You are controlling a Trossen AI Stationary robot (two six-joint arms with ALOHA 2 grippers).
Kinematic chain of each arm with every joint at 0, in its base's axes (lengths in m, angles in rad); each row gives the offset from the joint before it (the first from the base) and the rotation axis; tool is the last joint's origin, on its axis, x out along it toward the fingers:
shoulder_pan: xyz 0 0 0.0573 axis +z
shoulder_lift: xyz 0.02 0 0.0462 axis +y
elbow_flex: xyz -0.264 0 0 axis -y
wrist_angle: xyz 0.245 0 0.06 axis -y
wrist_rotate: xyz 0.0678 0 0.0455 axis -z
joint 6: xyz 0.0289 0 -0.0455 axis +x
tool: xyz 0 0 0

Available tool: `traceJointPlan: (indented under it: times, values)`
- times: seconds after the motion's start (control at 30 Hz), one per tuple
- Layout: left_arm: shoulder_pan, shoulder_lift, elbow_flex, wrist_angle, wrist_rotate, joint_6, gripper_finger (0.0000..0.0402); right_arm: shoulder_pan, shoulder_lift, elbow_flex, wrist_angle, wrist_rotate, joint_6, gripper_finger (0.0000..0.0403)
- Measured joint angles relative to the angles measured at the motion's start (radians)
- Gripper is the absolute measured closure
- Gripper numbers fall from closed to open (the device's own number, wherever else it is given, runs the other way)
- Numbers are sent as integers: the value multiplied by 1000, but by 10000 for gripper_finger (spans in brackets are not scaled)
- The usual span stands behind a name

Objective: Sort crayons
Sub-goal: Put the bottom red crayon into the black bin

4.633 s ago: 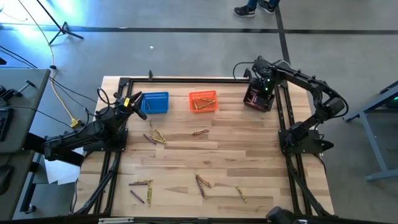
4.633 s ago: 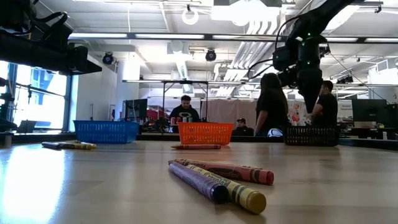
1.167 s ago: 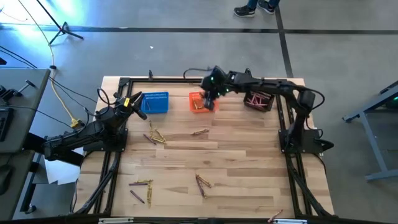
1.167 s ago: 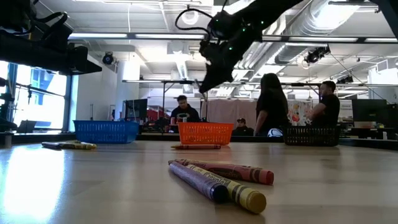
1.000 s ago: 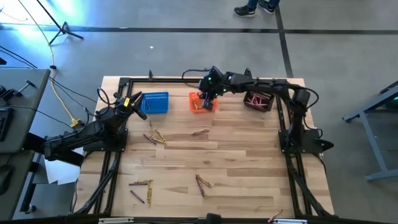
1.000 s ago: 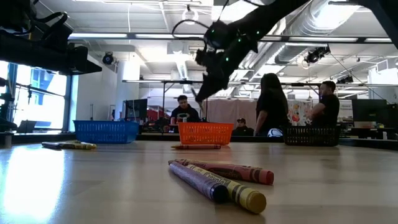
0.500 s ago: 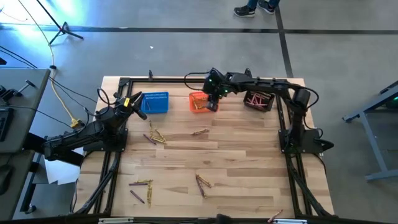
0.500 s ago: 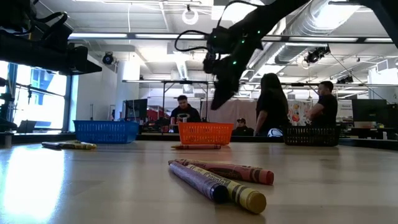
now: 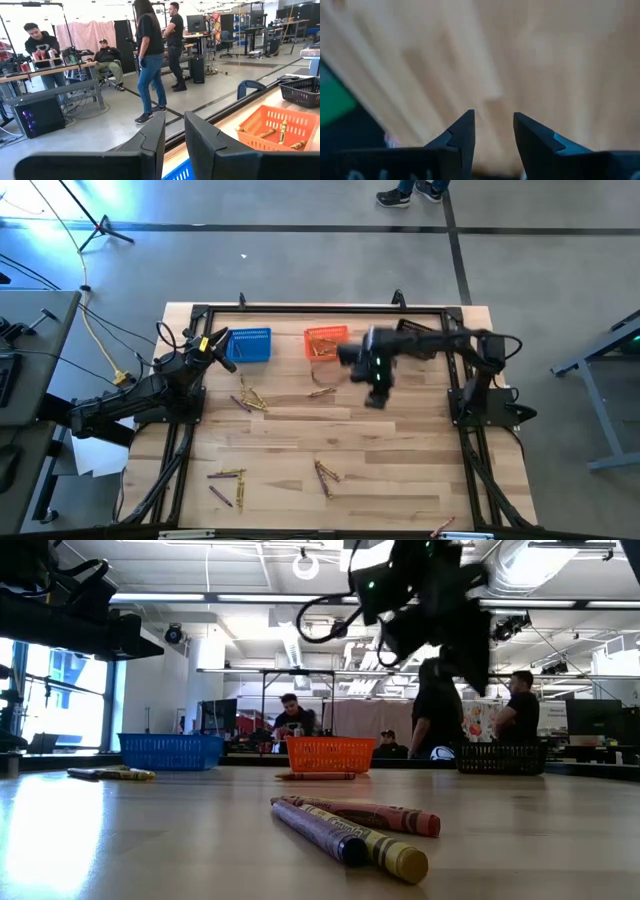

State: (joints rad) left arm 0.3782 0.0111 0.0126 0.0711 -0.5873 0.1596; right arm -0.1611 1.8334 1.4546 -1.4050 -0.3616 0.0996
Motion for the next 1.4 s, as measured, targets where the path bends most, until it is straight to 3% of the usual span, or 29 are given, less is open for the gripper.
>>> traceJointPlan:
  times: [0.13,0.4,0.6,0.73,0.87,1.13,1.4]
  values:
    - [0,0,0,0,0,0,342,160,-3,-43,-11,-22,39,282]
    - [0,0,0,0,0,0,342,455,-3,-157,33,-71,290,282]
    - [0,0,0,0,0,0,342,686,-3,-255,212,-272,502,282]
    - [0,0,0,0,0,0,342,828,-3,-283,358,-352,574,282]
    - [0,0,0,0,0,0,342,943,-3,-286,447,-316,588,282]
    - [0,0,0,0,0,0,342,1134,-3,-286,532,-8,566,282]
    - [0,0,0,0,0,0,342,1275,-3,-286,572,21,538,282]
